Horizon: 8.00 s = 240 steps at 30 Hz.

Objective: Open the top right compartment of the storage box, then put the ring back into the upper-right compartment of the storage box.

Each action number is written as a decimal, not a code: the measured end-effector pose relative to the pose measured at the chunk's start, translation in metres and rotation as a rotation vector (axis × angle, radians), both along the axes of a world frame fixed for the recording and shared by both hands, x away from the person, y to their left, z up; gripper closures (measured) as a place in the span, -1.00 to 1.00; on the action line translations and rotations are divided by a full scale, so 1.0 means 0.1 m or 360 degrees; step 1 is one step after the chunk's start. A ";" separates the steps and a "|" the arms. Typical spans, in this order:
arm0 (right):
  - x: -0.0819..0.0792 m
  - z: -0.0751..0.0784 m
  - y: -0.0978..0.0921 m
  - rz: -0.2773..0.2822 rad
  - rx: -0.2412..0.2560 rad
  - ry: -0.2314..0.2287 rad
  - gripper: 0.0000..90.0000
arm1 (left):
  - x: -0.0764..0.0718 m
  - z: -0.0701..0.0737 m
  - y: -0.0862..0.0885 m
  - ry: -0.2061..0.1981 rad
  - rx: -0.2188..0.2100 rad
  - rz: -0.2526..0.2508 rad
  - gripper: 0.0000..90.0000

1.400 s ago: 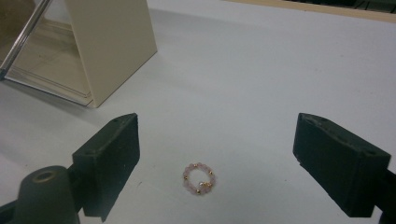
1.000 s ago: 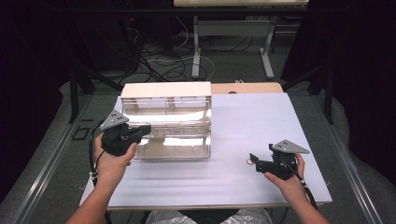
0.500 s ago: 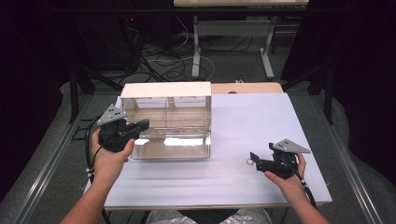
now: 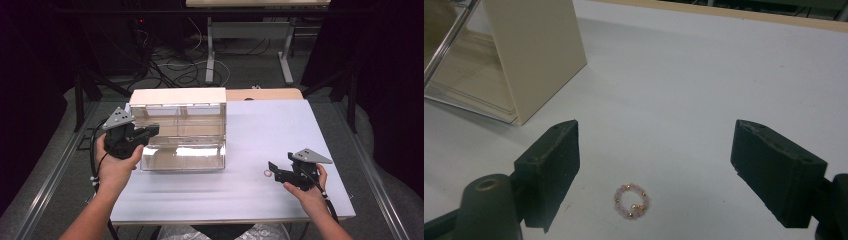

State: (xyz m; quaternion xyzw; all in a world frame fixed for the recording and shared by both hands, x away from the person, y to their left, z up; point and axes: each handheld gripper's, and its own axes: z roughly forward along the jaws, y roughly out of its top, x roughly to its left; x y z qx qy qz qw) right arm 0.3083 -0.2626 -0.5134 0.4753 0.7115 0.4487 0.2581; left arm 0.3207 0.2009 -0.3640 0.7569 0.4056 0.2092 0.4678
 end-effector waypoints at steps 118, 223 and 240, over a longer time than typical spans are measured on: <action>0.76 -0.19 0.26 0.0516 -0.0550 0.0889 0.93 | 0.05 0.16 -0.01 -0.0021 0.0044 -0.0013 1.00; 0.59 1.26 0.77 0.0727 -0.0194 0.0337 0.94 | 0.06 0.19 -0.03 -0.0031 0.0034 -0.0015 1.00; 0.60 1.45 0.97 0.0798 -0.0149 0.0246 0.94 | 0.06 0.19 -0.04 -0.0034 0.0037 -0.0009 1.00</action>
